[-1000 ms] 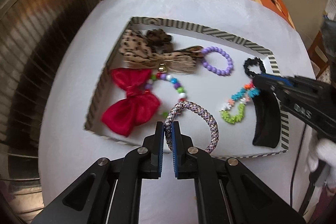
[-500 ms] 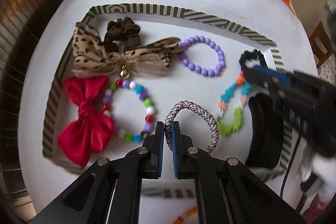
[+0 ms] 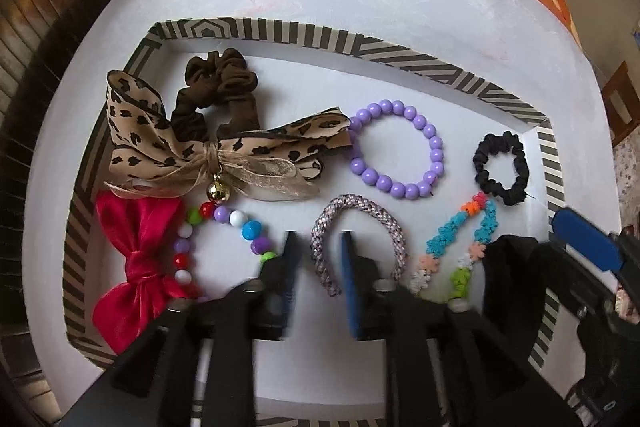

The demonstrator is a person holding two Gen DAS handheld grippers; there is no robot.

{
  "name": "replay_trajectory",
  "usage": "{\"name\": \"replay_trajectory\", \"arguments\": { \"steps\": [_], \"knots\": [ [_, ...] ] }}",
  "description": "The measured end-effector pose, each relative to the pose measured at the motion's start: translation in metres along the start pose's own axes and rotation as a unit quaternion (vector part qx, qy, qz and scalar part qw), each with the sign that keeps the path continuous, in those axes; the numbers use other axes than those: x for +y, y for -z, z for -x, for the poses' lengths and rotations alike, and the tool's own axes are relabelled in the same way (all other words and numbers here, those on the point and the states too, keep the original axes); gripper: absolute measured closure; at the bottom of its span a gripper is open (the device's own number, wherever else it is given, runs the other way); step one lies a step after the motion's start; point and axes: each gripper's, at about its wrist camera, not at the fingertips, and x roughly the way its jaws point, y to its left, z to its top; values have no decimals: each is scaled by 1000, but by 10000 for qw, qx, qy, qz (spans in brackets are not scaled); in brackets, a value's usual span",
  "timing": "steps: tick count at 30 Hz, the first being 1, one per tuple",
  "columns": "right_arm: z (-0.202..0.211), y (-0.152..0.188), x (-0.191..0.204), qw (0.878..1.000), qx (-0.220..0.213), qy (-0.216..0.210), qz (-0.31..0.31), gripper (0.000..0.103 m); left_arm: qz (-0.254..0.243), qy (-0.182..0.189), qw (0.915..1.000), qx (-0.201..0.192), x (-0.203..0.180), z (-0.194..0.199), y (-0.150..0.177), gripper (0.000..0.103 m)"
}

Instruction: Organize jewelry

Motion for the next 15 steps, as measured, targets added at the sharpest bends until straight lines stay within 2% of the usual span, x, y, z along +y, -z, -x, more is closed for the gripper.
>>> {"name": "replay_trajectory", "arguments": {
  "steps": [1,15],
  "knots": [
    [2,2,0,10000,6,-2,-40,60,10,3,10000,-2,1,0,-1,90],
    [15,23,10,9995,-10,67,-313,51,-118,-110,9994,-304,13,37,24,90]
  ]
}}
